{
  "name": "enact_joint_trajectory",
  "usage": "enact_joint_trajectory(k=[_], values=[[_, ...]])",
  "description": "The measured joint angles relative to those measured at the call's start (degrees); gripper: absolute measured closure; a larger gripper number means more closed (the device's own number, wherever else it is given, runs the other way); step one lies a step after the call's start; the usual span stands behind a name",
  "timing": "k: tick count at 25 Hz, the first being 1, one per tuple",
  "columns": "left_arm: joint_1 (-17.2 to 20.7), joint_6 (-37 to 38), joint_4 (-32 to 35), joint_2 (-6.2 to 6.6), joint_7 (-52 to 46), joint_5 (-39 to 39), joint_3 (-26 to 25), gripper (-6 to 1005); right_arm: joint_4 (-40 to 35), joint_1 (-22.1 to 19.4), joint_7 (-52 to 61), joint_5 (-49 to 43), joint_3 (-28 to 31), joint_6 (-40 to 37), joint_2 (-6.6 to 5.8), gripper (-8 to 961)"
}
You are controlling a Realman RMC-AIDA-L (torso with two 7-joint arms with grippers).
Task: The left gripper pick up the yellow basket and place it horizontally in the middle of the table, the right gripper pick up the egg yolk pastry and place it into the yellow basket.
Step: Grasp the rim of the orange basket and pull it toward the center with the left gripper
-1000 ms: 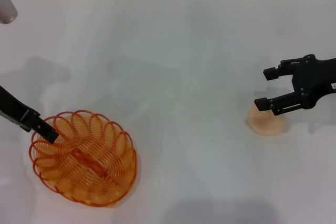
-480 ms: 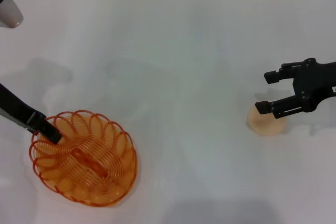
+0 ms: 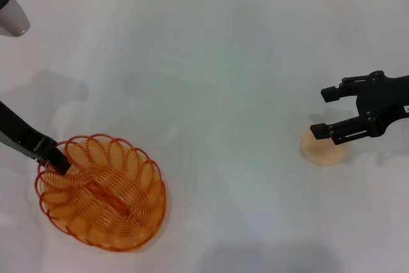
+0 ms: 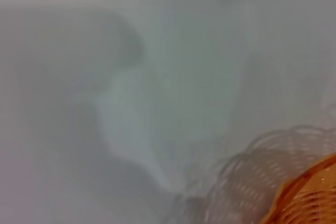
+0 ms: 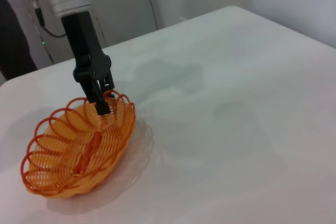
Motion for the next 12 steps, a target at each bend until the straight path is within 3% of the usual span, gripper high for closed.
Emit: enact_joint_trajectory(k=[12], values=[[-0.2,-1.4,0.1,-0.01,-0.6,0.0,0.0,683,0.0,-0.4,0.0,0.4,0.0,0.0,0.0,94]])
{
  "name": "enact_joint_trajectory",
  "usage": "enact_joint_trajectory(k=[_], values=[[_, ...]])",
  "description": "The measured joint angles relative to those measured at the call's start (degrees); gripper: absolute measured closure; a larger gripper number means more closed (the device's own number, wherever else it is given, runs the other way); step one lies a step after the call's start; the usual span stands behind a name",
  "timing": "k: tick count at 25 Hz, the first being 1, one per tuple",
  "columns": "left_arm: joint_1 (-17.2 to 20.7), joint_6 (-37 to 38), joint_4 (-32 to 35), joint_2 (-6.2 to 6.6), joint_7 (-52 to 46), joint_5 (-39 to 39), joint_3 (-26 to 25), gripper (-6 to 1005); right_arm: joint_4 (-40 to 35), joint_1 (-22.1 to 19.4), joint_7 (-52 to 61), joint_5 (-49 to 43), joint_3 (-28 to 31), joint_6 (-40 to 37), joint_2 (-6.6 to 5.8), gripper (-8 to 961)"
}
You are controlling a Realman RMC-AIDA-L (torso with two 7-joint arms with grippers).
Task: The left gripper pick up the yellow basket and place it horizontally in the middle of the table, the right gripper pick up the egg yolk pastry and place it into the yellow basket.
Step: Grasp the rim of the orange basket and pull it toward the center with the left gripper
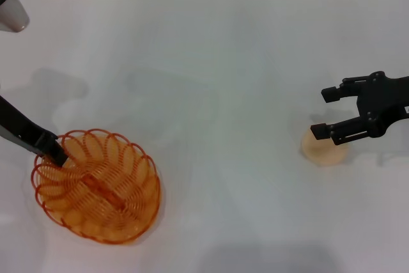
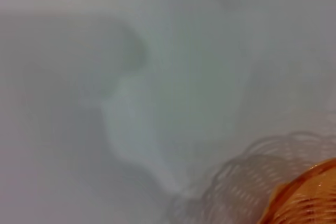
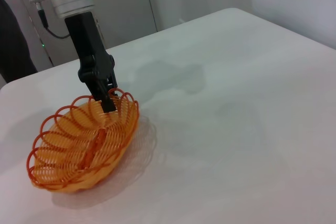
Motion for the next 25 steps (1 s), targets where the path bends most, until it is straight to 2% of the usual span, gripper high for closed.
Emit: enact_joint_trajectory(k=[3,8,13,20,25], values=[[0.0,-0.1,0.0,-0.07,-0.1,0.0,0.0,713,0.0,0.0,0.0,0.0,0.0,0.0,0.0,93],[-0.4,0.0,0.4,-0.07,-0.1,-0.5,-0.5,823,-0.3,-0.1,0.0,0.0,0.0,-0.1,0.0,93],[-0.5,0.2,0.4,-0.12,0.2,-0.6,-0.8,856,-0.1,-0.2,-0.1,0.1,0.0,-0.1,0.0,93],[-0.6,0.5,2.5,-1.07,-0.3,-3.2,-0.8,895,0.0,-0.3,-0.1,0.1,0.4,-0.1,0.0,94],[-1.1,0.3,3.3,-1.21,-1.9,-3.6,-1.5,900,0.0,-0.3,-0.1,0.1,0.4,-0.1,0.0,94]])
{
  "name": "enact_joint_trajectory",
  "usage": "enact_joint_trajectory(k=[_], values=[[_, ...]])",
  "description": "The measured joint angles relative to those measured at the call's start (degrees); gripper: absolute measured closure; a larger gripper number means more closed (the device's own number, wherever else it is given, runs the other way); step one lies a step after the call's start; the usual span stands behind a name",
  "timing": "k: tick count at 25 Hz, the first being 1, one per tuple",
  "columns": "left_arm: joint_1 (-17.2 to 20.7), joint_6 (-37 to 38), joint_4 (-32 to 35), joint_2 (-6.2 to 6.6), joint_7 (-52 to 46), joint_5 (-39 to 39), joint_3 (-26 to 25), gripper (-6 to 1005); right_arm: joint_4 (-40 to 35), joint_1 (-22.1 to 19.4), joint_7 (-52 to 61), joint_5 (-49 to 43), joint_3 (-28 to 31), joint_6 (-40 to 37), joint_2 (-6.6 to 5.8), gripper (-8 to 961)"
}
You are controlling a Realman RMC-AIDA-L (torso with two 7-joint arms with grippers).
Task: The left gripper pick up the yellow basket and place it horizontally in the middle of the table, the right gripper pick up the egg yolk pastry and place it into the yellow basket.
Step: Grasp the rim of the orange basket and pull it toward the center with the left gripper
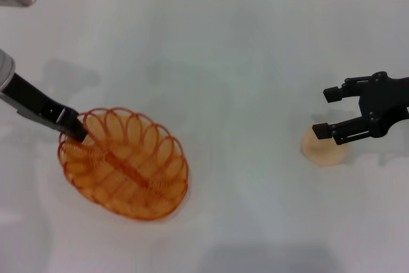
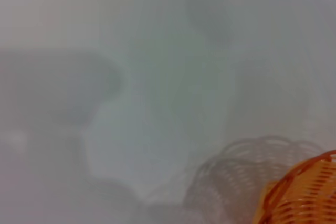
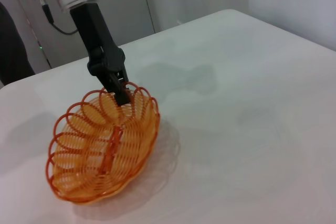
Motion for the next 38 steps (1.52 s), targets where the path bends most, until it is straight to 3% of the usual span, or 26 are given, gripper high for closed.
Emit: enact_joint_trajectory(k=[5,15,23,38], values=[[-0.9,-0.6,-0.3,0.43,-3.0,-0.2,-3.6,905,0.0,0.4,0.0,0.0,0.0,0.1,-0.02,94],[-0.8,-3.8,-0.9,0.02,-10.8,-2.2,-3.9,912,0.0,0.5,-0.3,0.1,0.0,0.5,-0.09,93],[-0.8,-5.1,-0.9,1.22,-15.8,-8.6,-4.6,914,0.0,0.5,-0.1,0.1,0.1,0.5,-0.19,93],[0.3,-8.5,-4.7,0.57,-21.6,-12.1,-6.0,914,-0.5,0.6,0.2,0.1,0.1,-0.8,-0.31,93]])
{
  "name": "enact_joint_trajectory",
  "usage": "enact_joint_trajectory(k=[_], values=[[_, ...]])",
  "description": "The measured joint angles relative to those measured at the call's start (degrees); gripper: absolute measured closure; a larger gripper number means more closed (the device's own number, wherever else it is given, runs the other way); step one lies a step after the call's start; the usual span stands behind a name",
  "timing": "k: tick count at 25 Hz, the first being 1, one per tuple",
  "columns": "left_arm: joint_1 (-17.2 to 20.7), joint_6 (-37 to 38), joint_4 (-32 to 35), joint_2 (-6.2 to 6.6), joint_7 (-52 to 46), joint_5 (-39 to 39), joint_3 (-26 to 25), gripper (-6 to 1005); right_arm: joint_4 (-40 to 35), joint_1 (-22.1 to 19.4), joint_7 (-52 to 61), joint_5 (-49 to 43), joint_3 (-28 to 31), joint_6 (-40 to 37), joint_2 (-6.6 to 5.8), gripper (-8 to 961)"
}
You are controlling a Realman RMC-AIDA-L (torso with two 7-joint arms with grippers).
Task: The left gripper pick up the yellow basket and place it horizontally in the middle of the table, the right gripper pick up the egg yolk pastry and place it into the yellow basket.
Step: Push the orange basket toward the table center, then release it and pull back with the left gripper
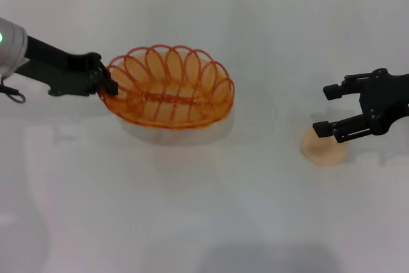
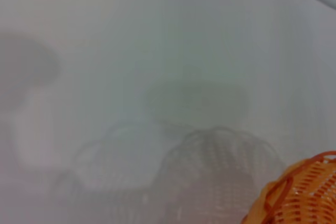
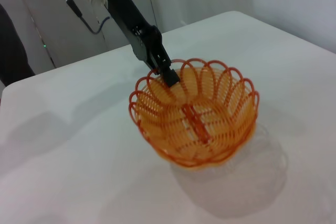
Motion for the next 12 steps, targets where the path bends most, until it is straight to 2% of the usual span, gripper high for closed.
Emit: enact_joint_trajectory(k=[10,12], values=[[-1.5,-0.8,-2.9,-0.56,-0.1,0.7,1.0,915,-0.1,0.8,-0.1,0.0,-0.1,-1.3,0.04,94],[-2.5,-1.9,-5.1,-0.58,0.1,0.8,1.2,915,-0.3,0.8,-0.1,0.0,-0.2,-1.5,0.06,94]])
